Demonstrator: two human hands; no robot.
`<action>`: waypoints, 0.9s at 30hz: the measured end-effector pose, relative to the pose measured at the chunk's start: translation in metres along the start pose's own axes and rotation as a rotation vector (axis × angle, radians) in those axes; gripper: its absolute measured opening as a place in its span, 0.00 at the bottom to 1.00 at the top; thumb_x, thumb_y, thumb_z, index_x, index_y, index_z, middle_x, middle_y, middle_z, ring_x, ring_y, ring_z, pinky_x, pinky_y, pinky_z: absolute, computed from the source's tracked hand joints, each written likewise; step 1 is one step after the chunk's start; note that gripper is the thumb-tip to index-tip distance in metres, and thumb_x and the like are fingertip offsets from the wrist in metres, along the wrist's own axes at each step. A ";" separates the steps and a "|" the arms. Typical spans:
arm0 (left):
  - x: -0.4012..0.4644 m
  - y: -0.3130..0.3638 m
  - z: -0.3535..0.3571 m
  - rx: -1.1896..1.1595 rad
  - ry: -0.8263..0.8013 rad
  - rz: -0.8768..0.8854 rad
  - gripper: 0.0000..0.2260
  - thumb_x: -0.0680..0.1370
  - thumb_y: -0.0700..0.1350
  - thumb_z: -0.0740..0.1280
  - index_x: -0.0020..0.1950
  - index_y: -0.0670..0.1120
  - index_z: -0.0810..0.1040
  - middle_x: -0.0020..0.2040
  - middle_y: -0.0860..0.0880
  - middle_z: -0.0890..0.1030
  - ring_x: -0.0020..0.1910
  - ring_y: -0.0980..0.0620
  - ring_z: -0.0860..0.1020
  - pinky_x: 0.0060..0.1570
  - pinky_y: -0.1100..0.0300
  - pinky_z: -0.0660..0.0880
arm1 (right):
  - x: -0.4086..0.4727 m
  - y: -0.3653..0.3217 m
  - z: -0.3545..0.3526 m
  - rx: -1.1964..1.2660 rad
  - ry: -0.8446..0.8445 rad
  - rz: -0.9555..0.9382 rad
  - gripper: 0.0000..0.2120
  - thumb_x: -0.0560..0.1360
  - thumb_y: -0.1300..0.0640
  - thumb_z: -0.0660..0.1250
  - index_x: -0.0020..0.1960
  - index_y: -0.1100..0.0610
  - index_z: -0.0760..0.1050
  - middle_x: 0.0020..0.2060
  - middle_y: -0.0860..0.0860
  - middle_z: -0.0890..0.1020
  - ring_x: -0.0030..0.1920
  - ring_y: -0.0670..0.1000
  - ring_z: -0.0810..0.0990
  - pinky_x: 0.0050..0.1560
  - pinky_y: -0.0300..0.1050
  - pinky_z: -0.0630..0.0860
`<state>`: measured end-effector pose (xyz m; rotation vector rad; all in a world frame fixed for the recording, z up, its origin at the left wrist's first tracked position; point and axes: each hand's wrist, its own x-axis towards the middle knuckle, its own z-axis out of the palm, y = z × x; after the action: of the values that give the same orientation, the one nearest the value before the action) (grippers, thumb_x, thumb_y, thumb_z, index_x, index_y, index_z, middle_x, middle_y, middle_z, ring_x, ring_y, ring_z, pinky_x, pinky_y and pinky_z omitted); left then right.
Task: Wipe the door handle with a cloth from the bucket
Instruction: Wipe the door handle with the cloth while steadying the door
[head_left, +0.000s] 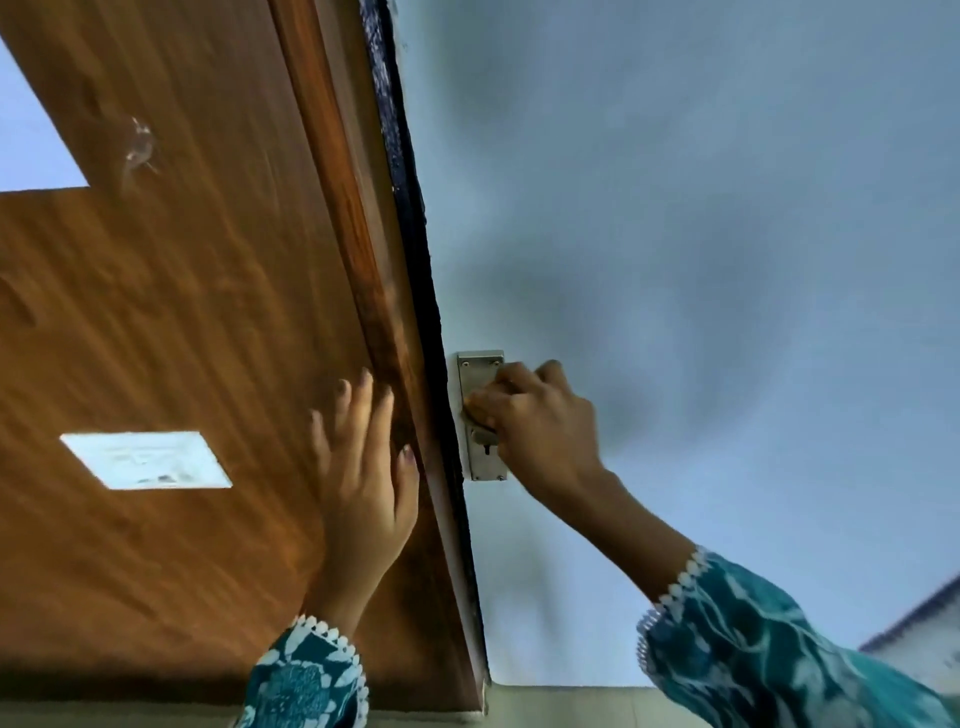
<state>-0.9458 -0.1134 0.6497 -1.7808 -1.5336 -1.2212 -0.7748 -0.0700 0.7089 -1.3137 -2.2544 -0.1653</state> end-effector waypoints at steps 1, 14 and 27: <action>0.005 -0.008 0.003 0.045 -0.001 -0.002 0.21 0.77 0.43 0.60 0.69 0.36 0.67 0.72 0.39 0.61 0.73 0.43 0.58 0.70 0.37 0.53 | 0.002 -0.009 0.009 -0.037 -0.014 -0.006 0.13 0.75 0.57 0.65 0.56 0.45 0.80 0.55 0.48 0.80 0.53 0.57 0.72 0.33 0.42 0.62; 0.035 -0.044 0.047 0.202 0.057 0.100 0.26 0.81 0.52 0.51 0.74 0.38 0.56 0.73 0.41 0.58 0.77 0.47 0.47 0.63 0.28 0.47 | -0.017 0.025 0.013 -0.274 -0.069 0.276 0.12 0.75 0.62 0.62 0.48 0.48 0.79 0.45 0.45 0.79 0.47 0.57 0.71 0.25 0.37 0.54; 0.033 -0.048 0.053 0.179 0.146 0.152 0.27 0.80 0.51 0.55 0.75 0.40 0.54 0.72 0.40 0.61 0.77 0.50 0.46 0.64 0.29 0.47 | -0.015 0.021 0.016 -0.273 -0.072 0.256 0.13 0.73 0.63 0.61 0.49 0.46 0.77 0.47 0.44 0.80 0.49 0.56 0.70 0.26 0.37 0.53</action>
<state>-0.9758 -0.0411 0.6441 -1.6235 -1.3537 -1.0796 -0.7578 -0.0650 0.6844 -1.7626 -2.1529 -0.3477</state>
